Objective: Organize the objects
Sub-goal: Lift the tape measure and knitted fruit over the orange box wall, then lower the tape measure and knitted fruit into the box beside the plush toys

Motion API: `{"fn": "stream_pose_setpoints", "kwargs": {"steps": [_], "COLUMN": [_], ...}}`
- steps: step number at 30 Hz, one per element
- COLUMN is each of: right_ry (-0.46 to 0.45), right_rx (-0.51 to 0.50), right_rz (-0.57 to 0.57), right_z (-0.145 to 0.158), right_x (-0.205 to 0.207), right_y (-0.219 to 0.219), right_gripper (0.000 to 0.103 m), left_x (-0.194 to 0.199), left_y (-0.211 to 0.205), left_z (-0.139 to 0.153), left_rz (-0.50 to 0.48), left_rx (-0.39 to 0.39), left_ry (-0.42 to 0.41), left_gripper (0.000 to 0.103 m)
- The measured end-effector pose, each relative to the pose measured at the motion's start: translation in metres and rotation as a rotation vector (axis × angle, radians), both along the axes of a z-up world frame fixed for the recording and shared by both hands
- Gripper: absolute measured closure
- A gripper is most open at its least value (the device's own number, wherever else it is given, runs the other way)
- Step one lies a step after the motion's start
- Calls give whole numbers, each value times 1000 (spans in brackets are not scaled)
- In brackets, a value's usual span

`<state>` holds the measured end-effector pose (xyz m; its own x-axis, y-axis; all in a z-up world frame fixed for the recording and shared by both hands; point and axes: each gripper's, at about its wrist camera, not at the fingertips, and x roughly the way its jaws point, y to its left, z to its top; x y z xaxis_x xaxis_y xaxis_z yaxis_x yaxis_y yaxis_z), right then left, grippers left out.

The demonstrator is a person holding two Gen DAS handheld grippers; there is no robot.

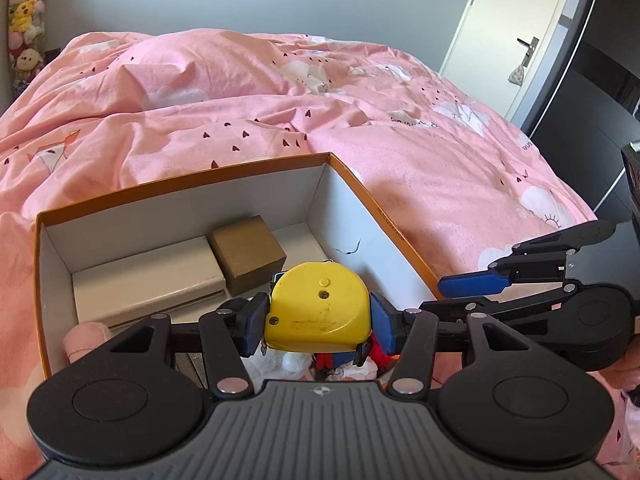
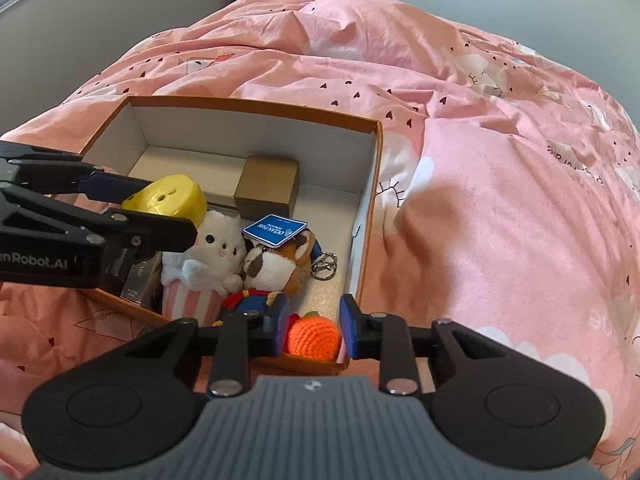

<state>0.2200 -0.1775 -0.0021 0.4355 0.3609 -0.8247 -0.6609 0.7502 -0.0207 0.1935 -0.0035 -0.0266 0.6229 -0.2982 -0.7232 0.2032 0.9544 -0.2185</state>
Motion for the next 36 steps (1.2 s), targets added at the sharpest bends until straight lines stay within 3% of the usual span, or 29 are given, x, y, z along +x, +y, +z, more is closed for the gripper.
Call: {"fn": "stream_pose_setpoints", "kwargs": {"steps": [1,9,16,21,25,36], "right_ry": [23,200,246,291,303,167], "right_rx": [5,-164,-328,-408,-365,-134], "right_rz": [24,218,283,270,260,139], "right_z": [1,-12,-34,-56,-50,15], "right_x": [2,33,42,46,46,68], "right_y": [1,32,58,65,59,12], "right_gripper": [85,98,100,103,102,97], "left_x": [2,10,16,23,31,86], "left_y": [-1,-4,-3,-4,-7,-26], "left_z": [0,-1,-1,0,2,2], "left_rz": [-7,-25,-34,-46,-66,-149], "left_rx": [6,32,47,51,64,145], "left_ry": [4,22,29,31,29,45], "left_gripper": [42,42,42,42,42,42]}}
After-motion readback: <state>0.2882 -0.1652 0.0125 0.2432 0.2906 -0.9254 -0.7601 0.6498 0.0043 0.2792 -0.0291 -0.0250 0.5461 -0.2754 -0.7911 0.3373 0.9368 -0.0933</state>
